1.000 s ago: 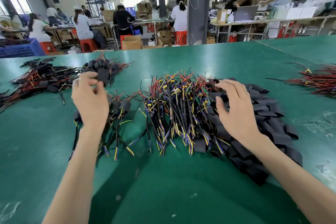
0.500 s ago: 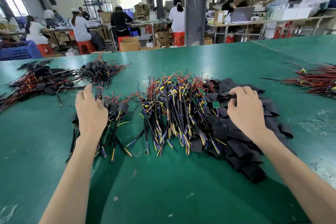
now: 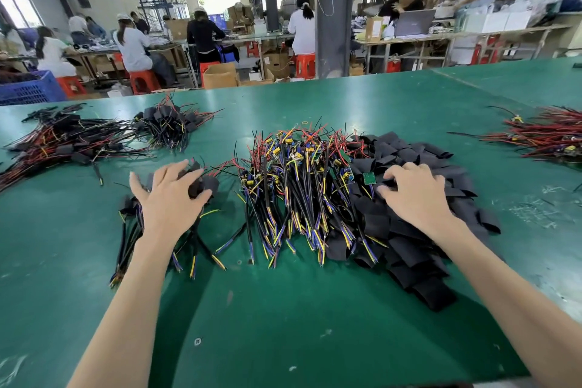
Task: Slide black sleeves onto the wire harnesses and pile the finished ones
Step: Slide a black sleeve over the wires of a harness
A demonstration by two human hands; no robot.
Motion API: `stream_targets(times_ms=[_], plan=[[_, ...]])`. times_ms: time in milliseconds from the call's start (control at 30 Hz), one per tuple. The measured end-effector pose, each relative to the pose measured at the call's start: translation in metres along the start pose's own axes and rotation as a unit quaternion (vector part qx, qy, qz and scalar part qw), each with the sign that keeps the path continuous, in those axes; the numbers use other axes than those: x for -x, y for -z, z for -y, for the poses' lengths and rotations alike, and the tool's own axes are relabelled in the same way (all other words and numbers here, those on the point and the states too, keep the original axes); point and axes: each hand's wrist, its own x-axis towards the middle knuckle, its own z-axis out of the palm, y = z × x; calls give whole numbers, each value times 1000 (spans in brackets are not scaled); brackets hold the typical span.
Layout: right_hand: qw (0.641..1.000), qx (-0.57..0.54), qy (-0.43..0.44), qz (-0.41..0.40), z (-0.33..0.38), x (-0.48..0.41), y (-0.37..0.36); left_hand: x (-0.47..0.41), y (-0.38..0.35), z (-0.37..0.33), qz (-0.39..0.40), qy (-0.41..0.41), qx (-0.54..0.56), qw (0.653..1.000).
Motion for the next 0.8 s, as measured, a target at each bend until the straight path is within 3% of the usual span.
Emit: stream_targets(times_ms=[333,500,700,800], plan=[[1000,-4,-5,4,0,-5,-14,-1,-3,12,34,64,13,997],[998,-36,-52,19,11,-13,-18,-1,5,-9,-67,45,53,995],[977,-181,-104,-47,12,-19,-15,5,26,-55,-180,-4,151,972],[936,-325,-83,-110,13,-19,-8,9,43,-96,-201,-53,240,948]])
